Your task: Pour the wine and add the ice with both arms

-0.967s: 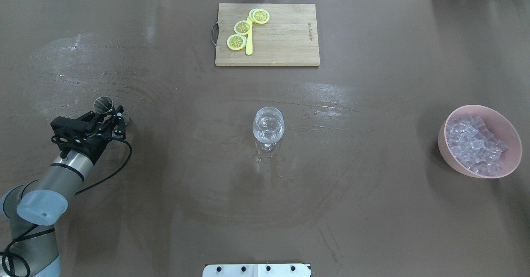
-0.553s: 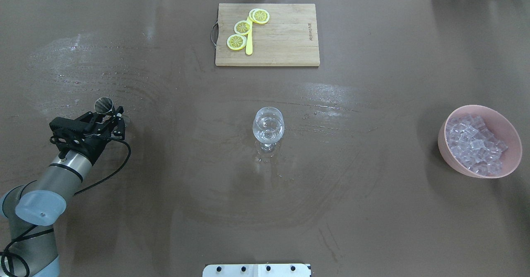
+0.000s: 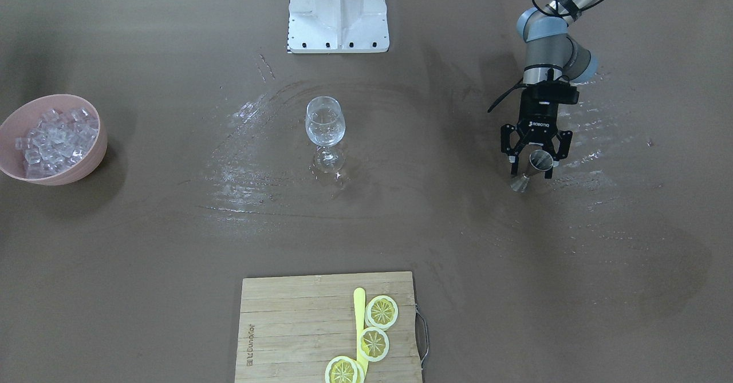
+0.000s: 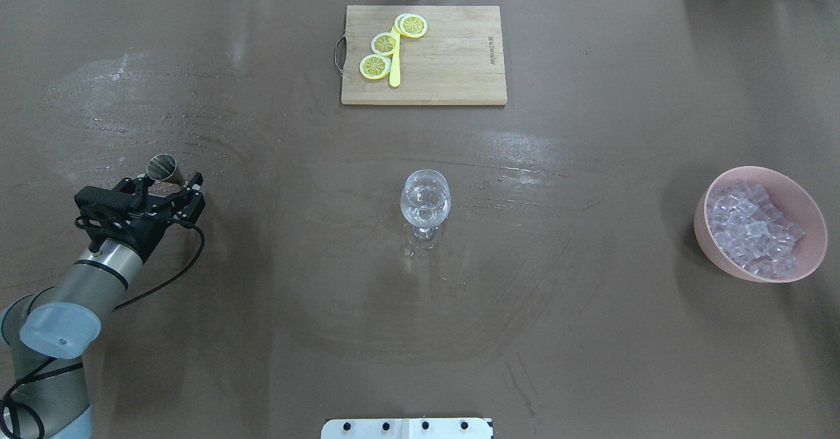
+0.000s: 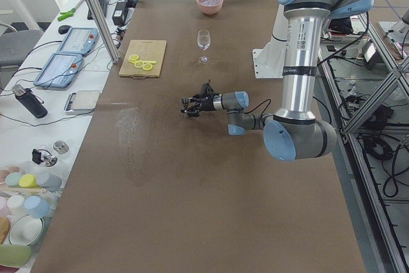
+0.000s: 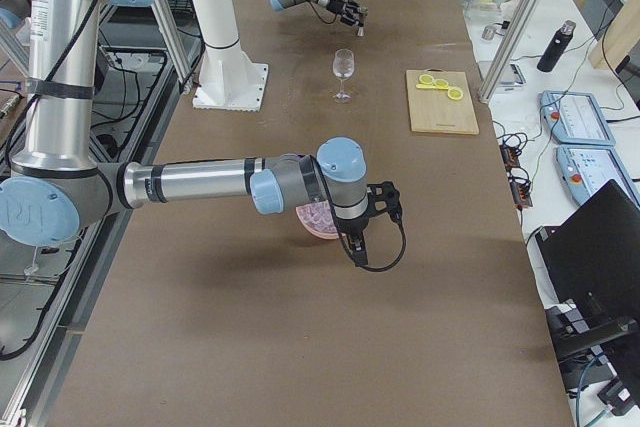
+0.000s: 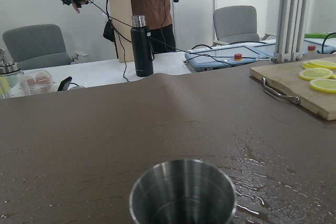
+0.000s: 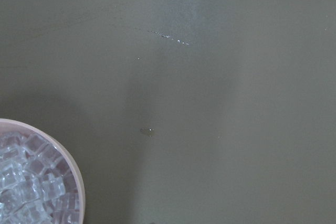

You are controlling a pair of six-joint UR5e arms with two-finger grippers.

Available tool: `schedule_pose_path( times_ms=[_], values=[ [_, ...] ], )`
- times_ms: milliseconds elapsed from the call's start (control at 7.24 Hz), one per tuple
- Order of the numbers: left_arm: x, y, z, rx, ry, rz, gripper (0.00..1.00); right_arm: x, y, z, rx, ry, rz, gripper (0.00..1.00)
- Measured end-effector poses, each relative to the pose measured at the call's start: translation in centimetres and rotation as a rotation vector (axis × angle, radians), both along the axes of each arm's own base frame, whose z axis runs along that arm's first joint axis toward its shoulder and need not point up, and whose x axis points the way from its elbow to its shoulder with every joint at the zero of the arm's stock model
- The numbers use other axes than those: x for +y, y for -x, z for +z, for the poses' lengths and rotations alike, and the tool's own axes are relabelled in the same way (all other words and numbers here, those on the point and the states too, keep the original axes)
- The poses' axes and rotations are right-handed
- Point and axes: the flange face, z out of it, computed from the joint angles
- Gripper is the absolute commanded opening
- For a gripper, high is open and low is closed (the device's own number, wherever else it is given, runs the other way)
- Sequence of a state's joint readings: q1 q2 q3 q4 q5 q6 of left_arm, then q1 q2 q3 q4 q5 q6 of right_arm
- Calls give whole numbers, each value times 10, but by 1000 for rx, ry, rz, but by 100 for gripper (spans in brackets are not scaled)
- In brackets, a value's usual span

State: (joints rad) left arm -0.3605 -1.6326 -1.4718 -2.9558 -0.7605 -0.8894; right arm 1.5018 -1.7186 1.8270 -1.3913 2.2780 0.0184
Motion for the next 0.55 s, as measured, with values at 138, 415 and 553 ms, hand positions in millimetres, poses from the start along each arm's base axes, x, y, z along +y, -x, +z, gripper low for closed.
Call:
schedule_pose_path(
  times_ms=[138,415,553],
  values=[
    [1,0,-1,6,0,11,98,0,0,0,0,0,0,99],
    [3,1,-6,20,-2,30,98,0,0,0,0,1,0,99],
    [4,4,-11,33,-5,39,98,0,0,0,0,1,0,99]
  ],
)
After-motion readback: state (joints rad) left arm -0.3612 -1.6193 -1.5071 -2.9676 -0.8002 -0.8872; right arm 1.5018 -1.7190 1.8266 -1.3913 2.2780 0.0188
